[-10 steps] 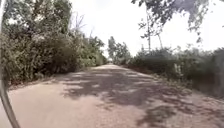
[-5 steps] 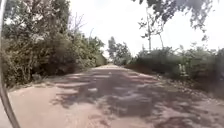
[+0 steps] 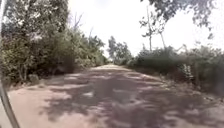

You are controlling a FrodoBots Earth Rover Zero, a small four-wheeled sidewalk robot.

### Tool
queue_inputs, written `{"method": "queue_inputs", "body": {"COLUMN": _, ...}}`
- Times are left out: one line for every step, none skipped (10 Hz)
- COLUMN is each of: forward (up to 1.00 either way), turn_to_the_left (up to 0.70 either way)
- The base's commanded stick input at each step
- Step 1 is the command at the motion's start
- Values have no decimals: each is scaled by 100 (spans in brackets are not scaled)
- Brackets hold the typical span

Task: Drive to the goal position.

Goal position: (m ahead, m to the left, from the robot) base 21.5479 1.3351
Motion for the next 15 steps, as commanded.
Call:
{"method": "queue_inputs", "body": {"forward": 70, "turn_to_the_left": 0}}
{"method": "queue_inputs", "body": {"forward": 70, "turn_to_the_left": 0}}
{"method": "queue_inputs", "body": {"forward": 70, "turn_to_the_left": 0}}
{"method": "queue_inputs", "body": {"forward": 70, "turn_to_the_left": 0}}
{"method": "queue_inputs", "body": {"forward": 70, "turn_to_the_left": 0}}
{"method": "queue_inputs", "body": {"forward": 70, "turn_to_the_left": 0}}
{"method": "queue_inputs", "body": {"forward": 70, "turn_to_the_left": 0}}
{"method": "queue_inputs", "body": {"forward": 70, "turn_to_the_left": 0}}
{"method": "queue_inputs", "body": {"forward": 70, "turn_to_the_left": 0}}
{"method": "queue_inputs", "body": {"forward": 70, "turn_to_the_left": 0}}
{"method": "queue_inputs", "body": {"forward": 70, "turn_to_the_left": 0}}
{"method": "queue_inputs", "body": {"forward": 70, "turn_to_the_left": 0}}
{"method": "queue_inputs", "body": {"forward": 70, "turn_to_the_left": 0}}
{"method": "queue_inputs", "body": {"forward": 70, "turn_to_the_left": 0}}
{"method": "queue_inputs", "body": {"forward": 70, "turn_to_the_left": 0}}
